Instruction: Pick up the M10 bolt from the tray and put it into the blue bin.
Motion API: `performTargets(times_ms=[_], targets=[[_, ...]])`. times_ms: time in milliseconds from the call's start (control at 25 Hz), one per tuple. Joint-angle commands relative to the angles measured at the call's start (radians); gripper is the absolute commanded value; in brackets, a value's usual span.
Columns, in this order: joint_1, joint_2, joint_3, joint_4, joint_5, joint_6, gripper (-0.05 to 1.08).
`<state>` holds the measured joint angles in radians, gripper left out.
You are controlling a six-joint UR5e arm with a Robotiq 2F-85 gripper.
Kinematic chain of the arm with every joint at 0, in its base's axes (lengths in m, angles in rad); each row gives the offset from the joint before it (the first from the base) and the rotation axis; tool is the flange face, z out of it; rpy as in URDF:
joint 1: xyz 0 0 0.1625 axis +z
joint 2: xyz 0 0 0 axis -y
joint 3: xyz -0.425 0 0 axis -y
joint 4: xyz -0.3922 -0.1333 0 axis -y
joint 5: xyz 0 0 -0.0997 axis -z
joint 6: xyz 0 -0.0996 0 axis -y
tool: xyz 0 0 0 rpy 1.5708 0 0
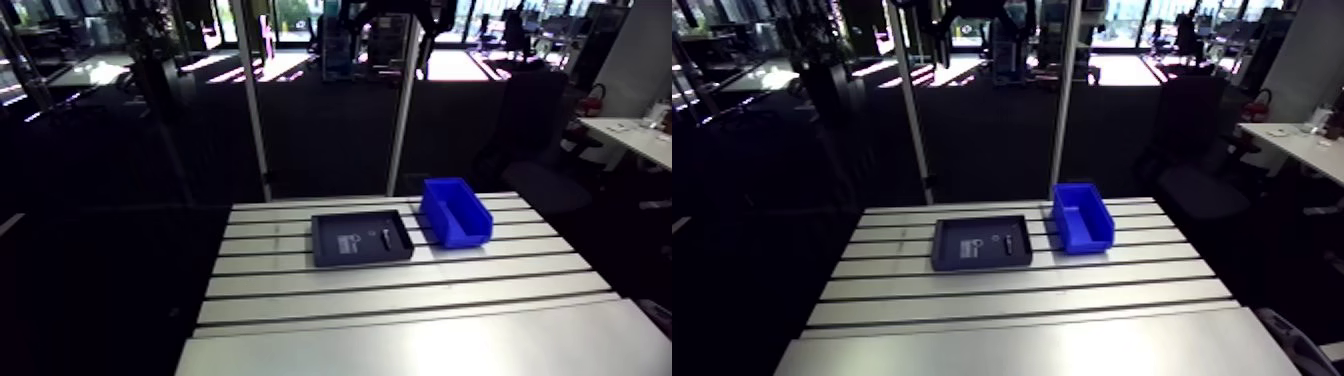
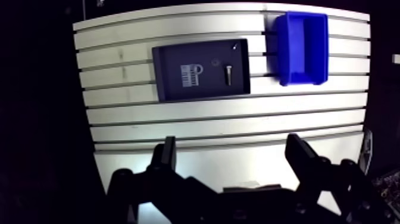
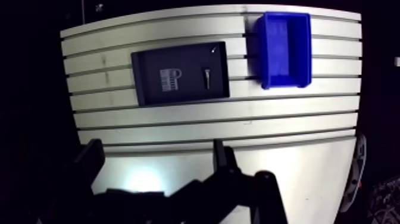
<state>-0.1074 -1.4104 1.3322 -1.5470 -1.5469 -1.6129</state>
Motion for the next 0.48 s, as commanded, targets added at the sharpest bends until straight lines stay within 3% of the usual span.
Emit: performTargets(times_ms=[40,480], targets=[[0.064,-0.028,-0.025,0.002,0.000,0.044,0.01],[0.063,-0.061,-0.005,0.002,0.001,0.051,0.01]])
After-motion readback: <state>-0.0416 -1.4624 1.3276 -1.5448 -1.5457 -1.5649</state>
